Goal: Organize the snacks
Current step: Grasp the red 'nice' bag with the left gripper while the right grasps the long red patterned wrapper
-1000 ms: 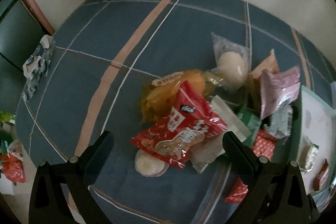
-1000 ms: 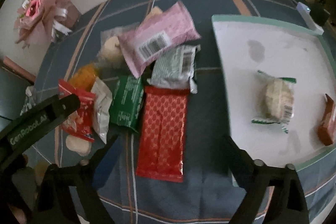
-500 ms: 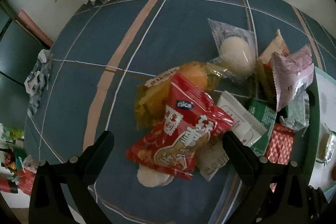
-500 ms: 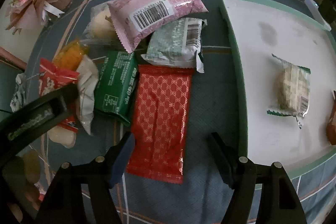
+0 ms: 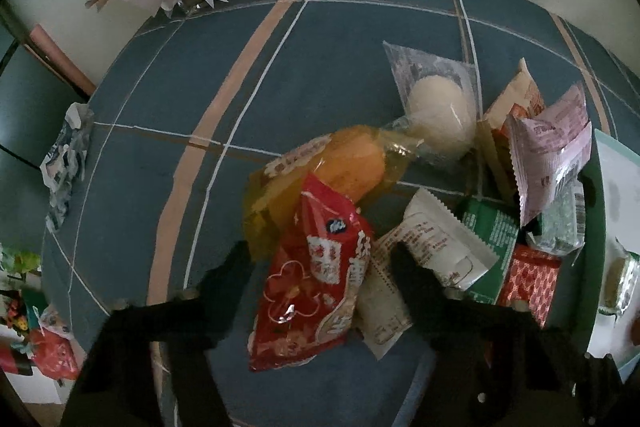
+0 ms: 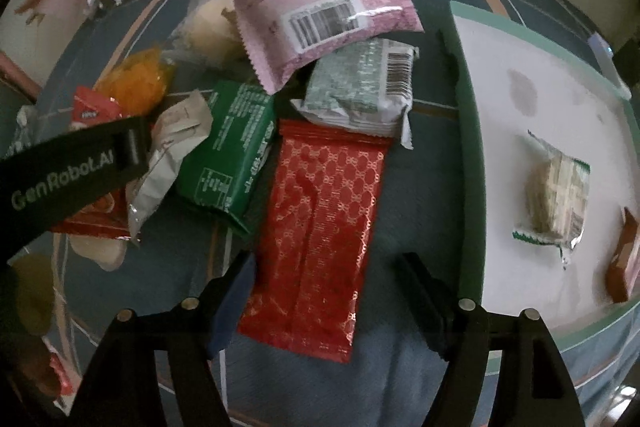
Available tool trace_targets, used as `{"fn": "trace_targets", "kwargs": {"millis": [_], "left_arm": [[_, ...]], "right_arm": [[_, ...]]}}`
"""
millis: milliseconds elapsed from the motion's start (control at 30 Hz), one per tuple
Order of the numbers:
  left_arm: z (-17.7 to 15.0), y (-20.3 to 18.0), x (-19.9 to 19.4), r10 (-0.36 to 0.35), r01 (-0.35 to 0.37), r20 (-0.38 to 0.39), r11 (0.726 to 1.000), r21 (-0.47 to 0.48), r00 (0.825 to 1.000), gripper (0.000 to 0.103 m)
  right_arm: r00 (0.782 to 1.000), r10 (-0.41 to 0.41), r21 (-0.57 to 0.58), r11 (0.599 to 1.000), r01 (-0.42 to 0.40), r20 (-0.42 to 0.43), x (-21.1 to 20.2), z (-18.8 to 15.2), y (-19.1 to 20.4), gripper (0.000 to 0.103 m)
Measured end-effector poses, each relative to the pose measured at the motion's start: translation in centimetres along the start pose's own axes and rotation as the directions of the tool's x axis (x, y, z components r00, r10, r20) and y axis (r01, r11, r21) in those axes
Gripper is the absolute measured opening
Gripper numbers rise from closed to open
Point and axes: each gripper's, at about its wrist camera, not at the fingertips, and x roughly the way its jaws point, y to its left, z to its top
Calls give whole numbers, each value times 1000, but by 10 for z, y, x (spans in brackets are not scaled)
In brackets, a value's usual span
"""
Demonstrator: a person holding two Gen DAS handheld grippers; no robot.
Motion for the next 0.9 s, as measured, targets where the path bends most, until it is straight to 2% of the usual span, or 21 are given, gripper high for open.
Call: {"fn": "trace_targets", "kwargs": {"millis": [67, 167, 233, 300, 467, 900], "left_arm": [[-1, 0, 3, -3, 3, -13, 1000, -5, 1000, 55], [0, 2, 3, -17, 16, -15, 1000, -17, 1000, 52], [0, 3, 3, -32, 32, -15, 999, -26, 999, 49], [0, 5, 2, -48, 47, -14, 998, -39, 999, 45], [2, 12, 1, -83, 82, -9, 994, -78, 996, 42], [3, 23, -19, -157, 164, 59, 976, -145, 986, 38]], "right_arm": [[1000, -9, -6, 1000, 9, 3, 1, 0, 4, 77], [1000, -18, -8, 1000, 18, 9, 2, 1, 8, 75], [1000, -23, -4, 1000, 23, 13, 1, 2, 9, 71], [999, -44, 3, 999, 44, 24, -1, 3, 9, 56], [999, -30, 40, 999, 29, 22, -1, 8, 5, 49], [997, 73, 133, 988, -73, 4, -15, 16, -40, 48]]}}
